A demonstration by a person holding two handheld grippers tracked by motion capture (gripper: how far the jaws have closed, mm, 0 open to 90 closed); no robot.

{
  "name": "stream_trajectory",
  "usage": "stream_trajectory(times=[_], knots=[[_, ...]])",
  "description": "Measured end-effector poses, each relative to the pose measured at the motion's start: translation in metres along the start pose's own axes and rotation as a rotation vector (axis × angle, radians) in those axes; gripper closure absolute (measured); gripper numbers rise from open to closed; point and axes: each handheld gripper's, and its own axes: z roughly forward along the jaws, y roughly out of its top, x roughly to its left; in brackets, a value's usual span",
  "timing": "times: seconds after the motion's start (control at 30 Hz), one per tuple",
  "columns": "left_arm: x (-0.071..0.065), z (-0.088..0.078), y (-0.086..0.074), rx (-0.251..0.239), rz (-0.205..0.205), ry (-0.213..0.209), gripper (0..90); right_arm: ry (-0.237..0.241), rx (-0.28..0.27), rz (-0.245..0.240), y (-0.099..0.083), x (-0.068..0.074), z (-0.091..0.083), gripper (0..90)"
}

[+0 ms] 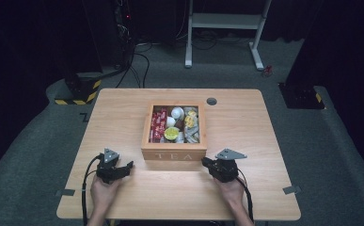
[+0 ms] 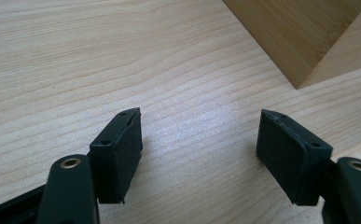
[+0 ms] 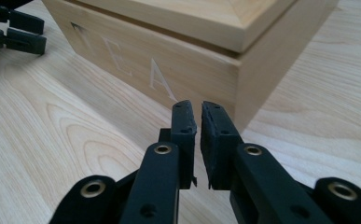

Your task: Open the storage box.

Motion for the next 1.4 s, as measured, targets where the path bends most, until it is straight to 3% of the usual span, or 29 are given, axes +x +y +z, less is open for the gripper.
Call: stream_trajectory(times=[0.47,0.6,0.87,1.4], knots=[[0.0,0.0,0.0,0.0,-0.003,-0.002,31.4,-0.006,-0.016,-0.037,0.013,0.009,0.012,89.9],[0.001,0.0,0.0,0.0,-0.006,-0.006,31.3,0.002,0.001,-0.039,0.016,0.011,0.015,89.9],[0.001,0.0,0.0,0.001,-0.004,-0.007,30.9,0.0,0.023,-0.008,0.018,0.012,0.023,89.9],[0.001,0.0,0.0,0.001,-0.003,-0.007,30.7,0.007,-0.019,-0.009,0.026,0.016,0.019,89.9]])
